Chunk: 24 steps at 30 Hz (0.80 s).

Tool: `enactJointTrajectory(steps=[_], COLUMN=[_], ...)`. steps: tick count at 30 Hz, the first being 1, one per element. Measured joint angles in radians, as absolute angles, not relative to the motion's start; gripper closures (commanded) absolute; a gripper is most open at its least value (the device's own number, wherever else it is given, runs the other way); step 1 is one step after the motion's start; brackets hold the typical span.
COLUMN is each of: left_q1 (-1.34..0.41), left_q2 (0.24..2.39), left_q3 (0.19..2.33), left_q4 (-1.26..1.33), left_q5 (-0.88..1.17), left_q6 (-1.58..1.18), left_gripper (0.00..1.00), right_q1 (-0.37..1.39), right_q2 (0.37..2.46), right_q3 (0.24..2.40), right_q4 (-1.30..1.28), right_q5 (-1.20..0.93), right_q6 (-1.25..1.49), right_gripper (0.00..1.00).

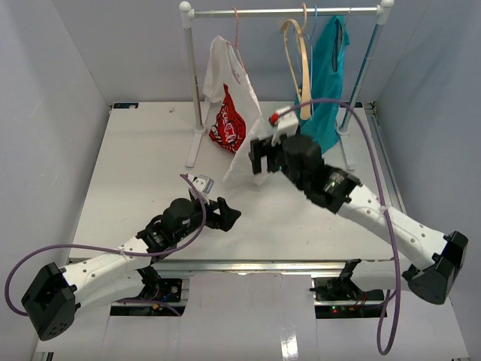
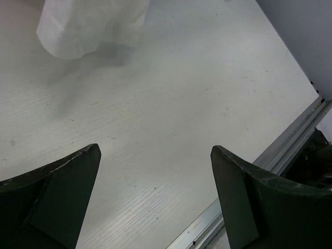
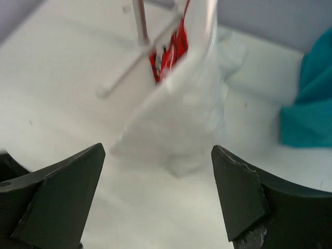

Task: Place the t-shirt on the hanger
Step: Reset both arms

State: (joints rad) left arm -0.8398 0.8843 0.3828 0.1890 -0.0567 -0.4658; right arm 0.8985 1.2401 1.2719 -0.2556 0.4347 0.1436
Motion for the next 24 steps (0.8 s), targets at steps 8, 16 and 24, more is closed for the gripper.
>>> enactJointTrajectory(steps=[8, 16, 24], left_q1=[-0.840, -0.842, -0.842], left_q2=[0.787, 0.739, 0.692], left_q3=[0.383, 0.379, 0.360], left_q4=[0.170, 0.167, 0.191], left_q5=[-0.161, -0.174, -0.165], left_q6=[-0.435, -0.408, -0.392], left_gripper=[0.02, 0.02, 0.02], right_q1=[1.028, 1.028, 1.028], right_q2=[0.999, 0.727, 0.620], right_q3=[0.787, 0.533, 0.479], right_q4=[-0.241, -0.068, -0.039], right_q5=[0.537, 0.557, 0.616], right_q6=[0.250, 0.276, 0.280], right_gripper=[0.10, 0.10, 0.10])
